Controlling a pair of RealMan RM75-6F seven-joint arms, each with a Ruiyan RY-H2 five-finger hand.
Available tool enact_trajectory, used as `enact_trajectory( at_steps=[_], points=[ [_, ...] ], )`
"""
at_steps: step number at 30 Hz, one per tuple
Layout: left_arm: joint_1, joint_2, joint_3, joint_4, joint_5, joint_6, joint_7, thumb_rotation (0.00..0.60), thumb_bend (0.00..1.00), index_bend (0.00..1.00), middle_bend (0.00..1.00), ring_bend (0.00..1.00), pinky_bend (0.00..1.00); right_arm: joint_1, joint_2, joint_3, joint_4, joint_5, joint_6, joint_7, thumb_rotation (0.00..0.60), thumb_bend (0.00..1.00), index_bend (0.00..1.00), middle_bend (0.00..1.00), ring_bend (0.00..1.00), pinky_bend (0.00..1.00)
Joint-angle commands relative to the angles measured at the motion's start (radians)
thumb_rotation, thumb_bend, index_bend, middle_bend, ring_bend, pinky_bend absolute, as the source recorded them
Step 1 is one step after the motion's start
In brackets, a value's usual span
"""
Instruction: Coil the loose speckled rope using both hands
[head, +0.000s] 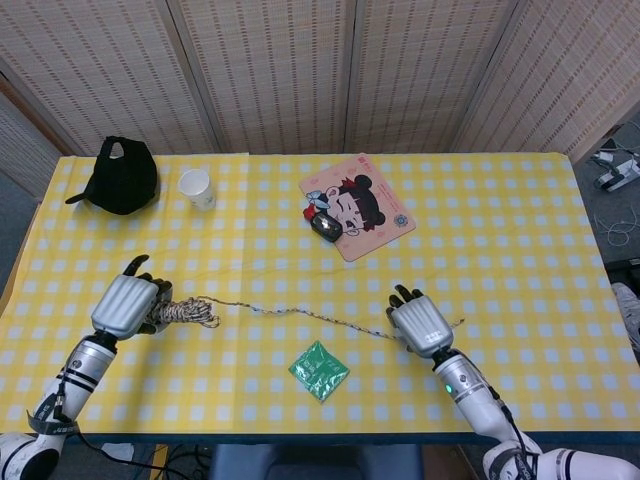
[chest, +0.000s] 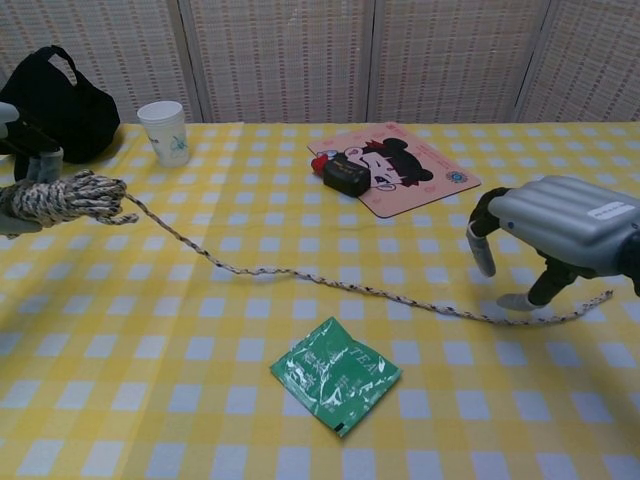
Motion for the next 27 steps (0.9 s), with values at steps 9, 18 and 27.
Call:
enact_trajectory(
  at_steps=[9,18,27],
  points=[
    [0.000,-0.003,-0.009,-0.011,-0.019,0.002,0.012,0.600,0.24,0.73,0.70,0.47,0.09,0.008,-0.071,-0.016,0.069,0.070,0.018,-0.044,0.600,0.16,0.55,0.33,0.14,0.30],
    [0.005,-0.003,-0.004,-0.012,-0.019,0.003,0.012,0.600,0.24,0.73,0.70,0.47,0.09,0.030,-0.105,-0.018,0.098,0.111,0.002,-0.060,0.600,0.16,0.55,0.33,0.14,0.30],
    [0.006,-0.004,-0.002,-0.006,-0.024,-0.003,0.008,0.600,0.24,0.73,0.70,0.47,0.09,0.052,-0.116,-0.028,0.109,0.133,-0.001,-0.101,0.600,0.18,0.55,0.32,0.12,0.28]
  ],
)
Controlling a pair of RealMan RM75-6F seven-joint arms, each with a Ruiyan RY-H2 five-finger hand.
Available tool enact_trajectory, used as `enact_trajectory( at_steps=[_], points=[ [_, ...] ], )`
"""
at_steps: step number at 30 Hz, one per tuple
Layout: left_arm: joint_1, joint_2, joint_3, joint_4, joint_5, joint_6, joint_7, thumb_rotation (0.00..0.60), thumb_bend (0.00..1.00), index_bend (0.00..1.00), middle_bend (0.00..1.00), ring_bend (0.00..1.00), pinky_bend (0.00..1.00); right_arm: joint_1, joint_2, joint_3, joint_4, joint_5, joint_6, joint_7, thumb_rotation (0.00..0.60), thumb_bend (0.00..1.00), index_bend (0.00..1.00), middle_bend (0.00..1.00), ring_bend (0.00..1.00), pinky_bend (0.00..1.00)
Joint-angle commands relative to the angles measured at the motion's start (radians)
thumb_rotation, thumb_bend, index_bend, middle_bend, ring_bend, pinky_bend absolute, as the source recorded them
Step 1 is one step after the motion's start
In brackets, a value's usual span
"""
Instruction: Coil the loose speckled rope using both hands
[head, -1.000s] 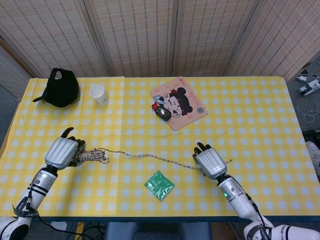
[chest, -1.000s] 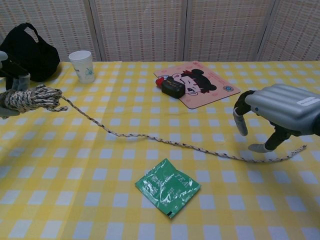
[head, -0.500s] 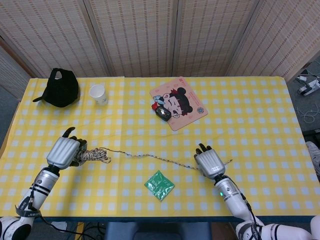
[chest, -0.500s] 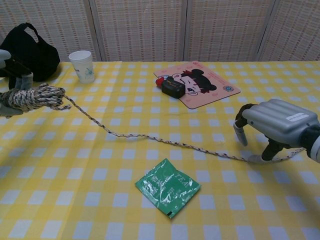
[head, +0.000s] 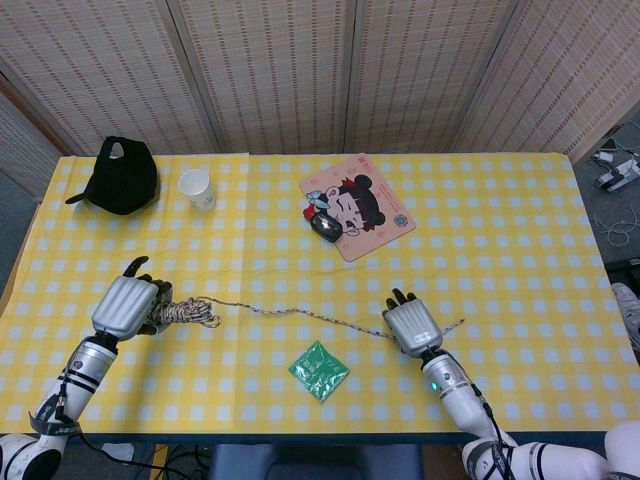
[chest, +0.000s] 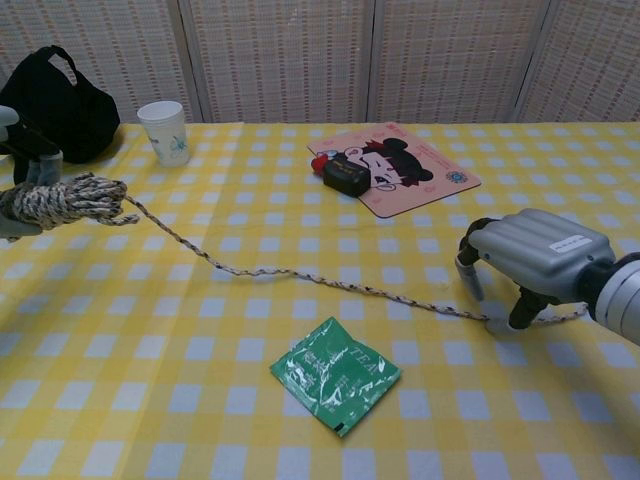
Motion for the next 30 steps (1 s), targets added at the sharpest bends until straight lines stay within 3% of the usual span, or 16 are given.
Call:
enact_trajectory(
  at_steps=[1,8,30],
  points=[
    [0.000,0.000,0.000,0.000,-0.001,0.000,-0.001,0.600,0.24,0.73,0.70,0.47,0.09,0.005,-0.001,-0.004,0.002,0.003,0.002,-0.011,0.600,0.19,0.55,0.32,0.12,0.27],
    [-0.003,-0.003,-0.001,0.001,-0.003,-0.007,0.001,0.600,0.24,0.73,0.70,0.47,0.09,0.012,-0.003,-0.016,0.014,0.010,0.006,-0.024,0.600,0.23,0.55,0.28,0.07,0.16],
    [-0.009,-0.012,0.000,0.010,-0.012,-0.022,-0.004,0.600,0.24,0.73,0.70,0.47,0.09,0.028,-0.003,-0.036,0.043,0.045,0.004,-0.047,0.600,0.25,0.55,0.23,0.01,0.07]
  ],
)
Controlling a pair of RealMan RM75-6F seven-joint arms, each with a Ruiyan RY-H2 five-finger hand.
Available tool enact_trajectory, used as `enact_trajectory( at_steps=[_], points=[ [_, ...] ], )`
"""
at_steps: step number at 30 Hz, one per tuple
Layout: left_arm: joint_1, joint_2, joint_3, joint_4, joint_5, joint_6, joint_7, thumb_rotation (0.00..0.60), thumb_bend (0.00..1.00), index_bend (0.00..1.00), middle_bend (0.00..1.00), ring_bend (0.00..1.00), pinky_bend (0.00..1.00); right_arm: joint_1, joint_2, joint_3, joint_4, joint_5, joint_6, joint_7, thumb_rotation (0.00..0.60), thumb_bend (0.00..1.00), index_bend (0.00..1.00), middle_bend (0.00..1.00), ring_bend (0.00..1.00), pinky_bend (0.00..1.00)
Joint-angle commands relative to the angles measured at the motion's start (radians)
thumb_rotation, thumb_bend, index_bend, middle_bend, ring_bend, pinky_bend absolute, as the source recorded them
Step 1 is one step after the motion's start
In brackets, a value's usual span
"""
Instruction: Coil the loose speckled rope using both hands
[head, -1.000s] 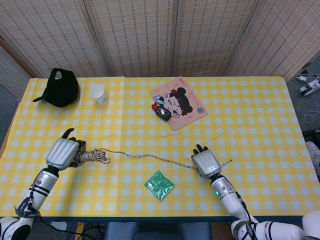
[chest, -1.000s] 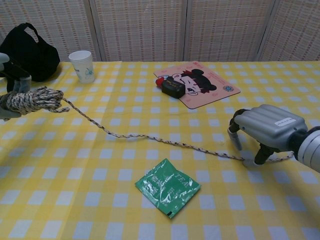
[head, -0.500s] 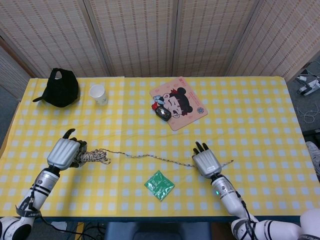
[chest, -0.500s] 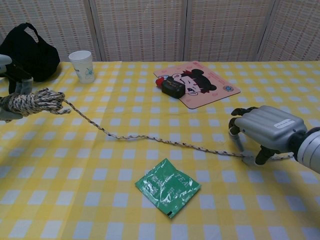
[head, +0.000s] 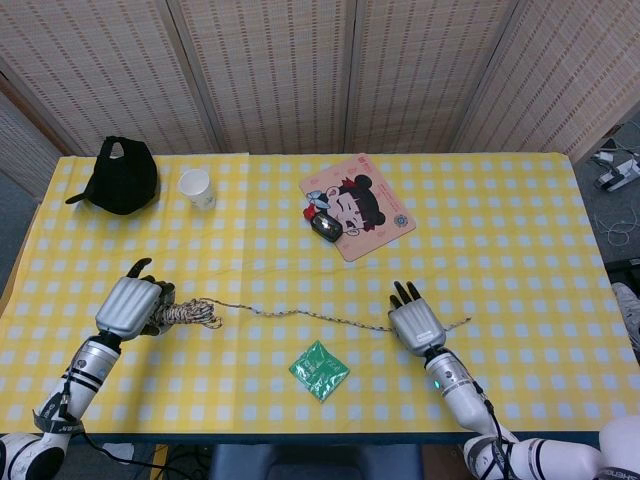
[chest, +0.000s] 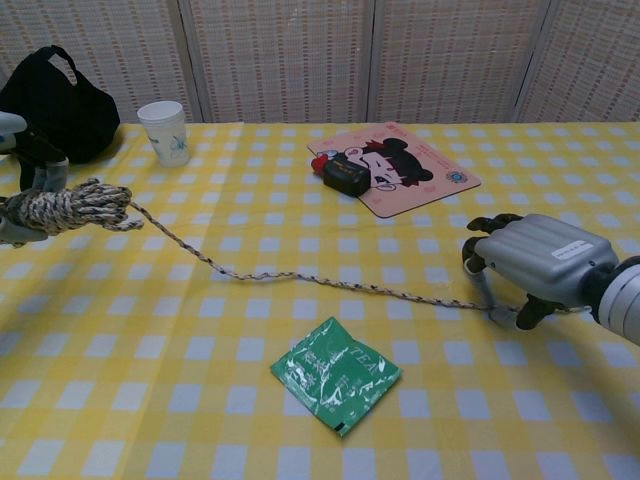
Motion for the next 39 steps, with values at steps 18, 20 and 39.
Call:
enact_trajectory(
  at_steps=[18,20,39],
  points=[
    [-0.003,-0.002,-0.001,0.007,0.000,-0.011,-0.027,0.600,0.24,0.73,0.70,0.47,0.09,-0.002,-0.024,-0.023,0.058,-0.039,0.025,0.011,0.600,0.28,0.55,0.18,0.00,0.00],
    [-0.003,-0.002,-0.002,0.007,0.000,-0.010,-0.028,0.600,0.24,0.73,0.70,0.47,0.09,-0.002,-0.024,-0.023,0.059,-0.038,0.023,0.016,0.600,0.30,0.55,0.18,0.00,0.00],
    [-0.009,0.030,-0.082,-0.015,-0.074,0.013,-0.121,0.600,0.24,0.73,0.70,0.48,0.09,-0.007,0.110,0.017,-0.104,-0.092,0.071,0.094,0.600,0.48,0.61,0.20,0.00,0.00]
  ],
)
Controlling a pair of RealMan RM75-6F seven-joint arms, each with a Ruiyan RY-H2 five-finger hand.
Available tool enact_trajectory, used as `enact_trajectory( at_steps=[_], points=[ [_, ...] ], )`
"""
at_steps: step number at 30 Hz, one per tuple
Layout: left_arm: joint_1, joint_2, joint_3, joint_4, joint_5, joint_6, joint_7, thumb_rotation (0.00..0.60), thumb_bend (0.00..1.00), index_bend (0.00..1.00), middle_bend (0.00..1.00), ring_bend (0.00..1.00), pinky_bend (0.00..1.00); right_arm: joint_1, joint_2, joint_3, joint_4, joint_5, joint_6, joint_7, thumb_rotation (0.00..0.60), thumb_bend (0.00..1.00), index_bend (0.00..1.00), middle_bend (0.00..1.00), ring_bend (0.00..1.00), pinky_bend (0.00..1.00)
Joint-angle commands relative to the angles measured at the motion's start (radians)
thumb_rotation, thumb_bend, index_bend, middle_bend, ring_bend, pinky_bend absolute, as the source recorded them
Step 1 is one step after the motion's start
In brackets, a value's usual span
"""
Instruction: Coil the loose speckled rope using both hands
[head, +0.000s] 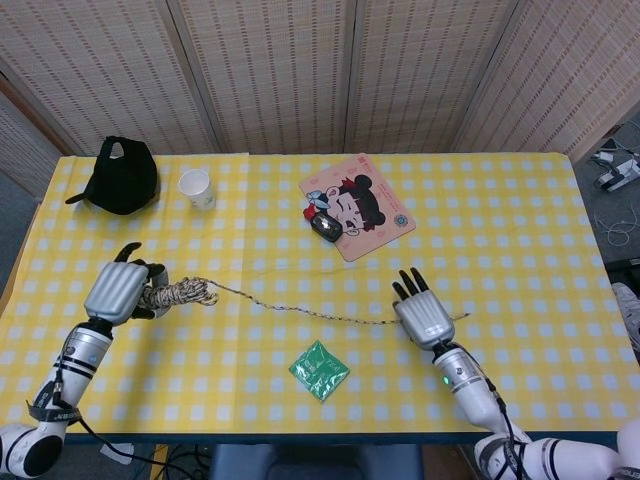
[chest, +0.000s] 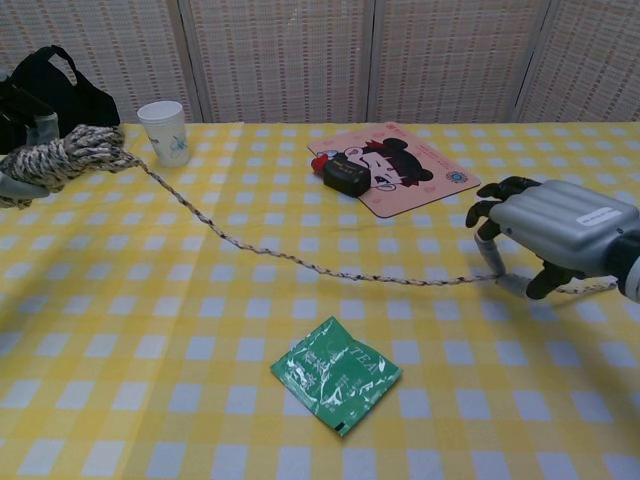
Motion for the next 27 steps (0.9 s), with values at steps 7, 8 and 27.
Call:
enact_trajectory(
  at_steps=[7,8,27],
  points=[
    [-0.038,-0.027,-0.068,-0.012,-0.115,-0.009,0.016,0.600,0.24,0.74,0.71,0.49,0.09,0.015,0.139,0.019,-0.166,-0.119,0.040,0.044,0.600,0.51,0.62,0.21,0.00,0.00],
    [-0.048,-0.035,-0.078,-0.016,-0.139,-0.007,0.035,0.600,0.24,0.74,0.71,0.49,0.09,0.022,0.157,0.024,-0.191,-0.142,0.045,0.045,0.600,0.51,0.62,0.21,0.00,0.00],
    [-0.237,-0.245,-0.145,-0.060,-0.431,0.096,0.413,0.600,0.24,0.74,0.77,0.54,0.09,0.255,0.183,0.246,-0.373,-0.066,-0.079,-0.008,0.600,0.51,0.62,0.21,0.00,0.00]
  ],
)
